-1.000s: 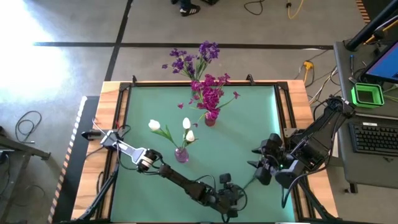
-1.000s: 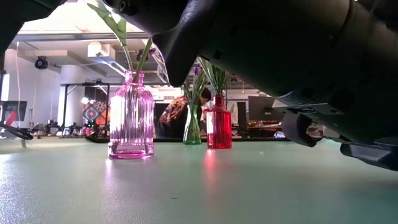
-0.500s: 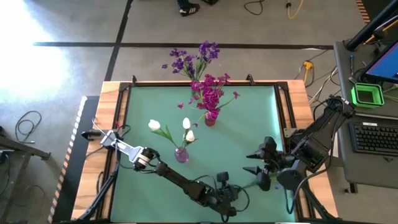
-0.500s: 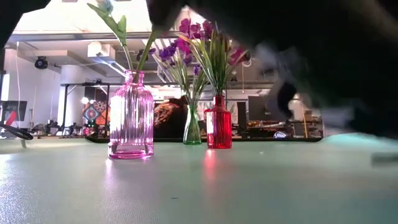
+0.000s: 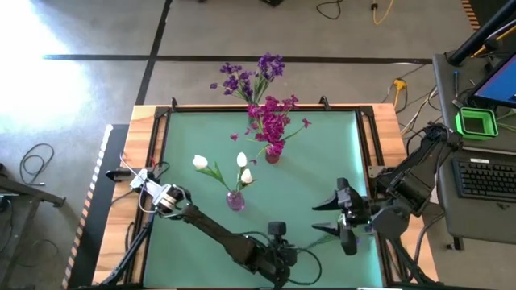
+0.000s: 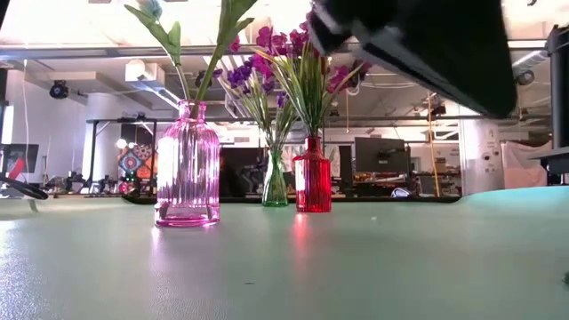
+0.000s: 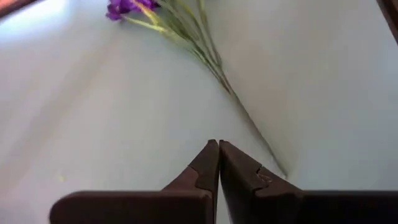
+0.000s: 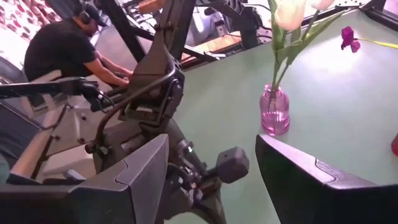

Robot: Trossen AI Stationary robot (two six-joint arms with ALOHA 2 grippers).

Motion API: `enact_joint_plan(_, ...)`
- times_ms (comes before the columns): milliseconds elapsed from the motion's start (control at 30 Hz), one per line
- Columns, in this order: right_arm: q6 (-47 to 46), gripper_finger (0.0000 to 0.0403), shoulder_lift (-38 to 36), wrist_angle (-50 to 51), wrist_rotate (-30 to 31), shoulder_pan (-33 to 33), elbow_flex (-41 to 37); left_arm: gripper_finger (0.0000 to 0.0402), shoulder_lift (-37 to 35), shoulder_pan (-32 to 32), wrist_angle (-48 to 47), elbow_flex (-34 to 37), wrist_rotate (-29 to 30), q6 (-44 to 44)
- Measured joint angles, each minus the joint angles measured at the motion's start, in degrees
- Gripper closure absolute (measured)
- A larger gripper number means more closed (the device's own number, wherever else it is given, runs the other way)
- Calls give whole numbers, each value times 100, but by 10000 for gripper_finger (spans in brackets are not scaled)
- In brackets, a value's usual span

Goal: Sort flowers into vase by color
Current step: Put the purple flower into the green vase

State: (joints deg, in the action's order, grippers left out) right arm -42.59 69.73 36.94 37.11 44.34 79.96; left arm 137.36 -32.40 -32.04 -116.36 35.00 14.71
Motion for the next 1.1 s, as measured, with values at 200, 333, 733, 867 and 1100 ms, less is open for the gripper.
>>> enact_joint_plan(200, 70, 170, 0, 6, -3, 28, 12, 401, -92, -152, 738, 0, 15, -782)
enact_joint_plan(333, 131, 170, 2, 3, -1, 28, 12, 396, 98, -100, 2128, -13, -206, -976)
enact_joint_plan(733, 168, 170, 2, 6, -1, 28, 12, 281, 909, -28, 3659, -142, -118, -2008)
enact_joint_plan(867, 266, 170, 2, 7, 1, 28, 12, 223, 1176, 71, 3708, -456, 59, -1935)
enact_joint_plan(1100, 289, 170, 2, 30, 1, 28, 12, 147, 1868, 299, 3657, -1264, 50, -1866)
